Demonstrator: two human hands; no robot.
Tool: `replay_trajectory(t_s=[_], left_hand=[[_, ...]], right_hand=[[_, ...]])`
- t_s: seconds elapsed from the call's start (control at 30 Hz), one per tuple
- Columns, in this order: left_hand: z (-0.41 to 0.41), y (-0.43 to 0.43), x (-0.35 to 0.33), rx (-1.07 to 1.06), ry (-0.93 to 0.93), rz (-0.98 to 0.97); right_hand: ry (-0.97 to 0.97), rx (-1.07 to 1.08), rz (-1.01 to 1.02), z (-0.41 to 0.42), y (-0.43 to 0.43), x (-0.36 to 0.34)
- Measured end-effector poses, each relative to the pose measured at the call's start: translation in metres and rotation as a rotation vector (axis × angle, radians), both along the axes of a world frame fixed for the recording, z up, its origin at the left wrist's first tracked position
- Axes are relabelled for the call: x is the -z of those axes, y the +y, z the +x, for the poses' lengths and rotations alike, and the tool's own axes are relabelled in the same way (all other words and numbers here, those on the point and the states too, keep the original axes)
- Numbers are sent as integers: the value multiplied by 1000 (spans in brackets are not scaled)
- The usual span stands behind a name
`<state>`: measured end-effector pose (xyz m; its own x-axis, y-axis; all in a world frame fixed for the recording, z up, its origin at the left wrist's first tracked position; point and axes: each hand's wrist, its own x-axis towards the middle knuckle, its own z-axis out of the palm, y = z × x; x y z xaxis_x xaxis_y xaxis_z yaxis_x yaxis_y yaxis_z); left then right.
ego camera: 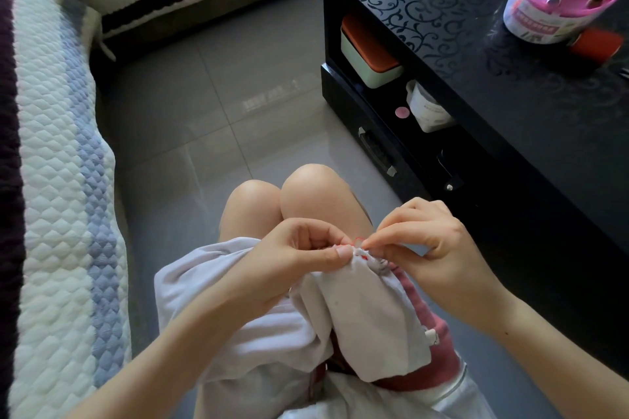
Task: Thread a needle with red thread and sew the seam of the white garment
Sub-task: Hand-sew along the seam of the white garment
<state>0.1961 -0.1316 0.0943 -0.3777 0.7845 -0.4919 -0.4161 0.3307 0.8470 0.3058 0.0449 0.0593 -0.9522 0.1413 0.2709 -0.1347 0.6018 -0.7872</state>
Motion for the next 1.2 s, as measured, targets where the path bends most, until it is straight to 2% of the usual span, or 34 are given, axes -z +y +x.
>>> replay_trajectory(t_s=[0.2,0.3,0.53,0.67,0.9,1.07,1.2], left_hand=[[6,4,-1,-37,54,3],[7,5,-1,-79,45,26],[10,6,0,-143,57,77],[12,9,0,-216,42,116],[18,11,4,-317,110,92],[21,13,7,-354,106,77],[23,12,6,-379,70,77]], right_hand=[[52,-26,-159,-1,-8,0],[3,-16,-281,1,-9,1],[15,34,-203,3,-9,9],[24,42,-349,3,-20,2],[-71,117,-525,10,-30,-8],[38,196,-427,9,-38,-9],[228,244,-124,4,-40,-3]])
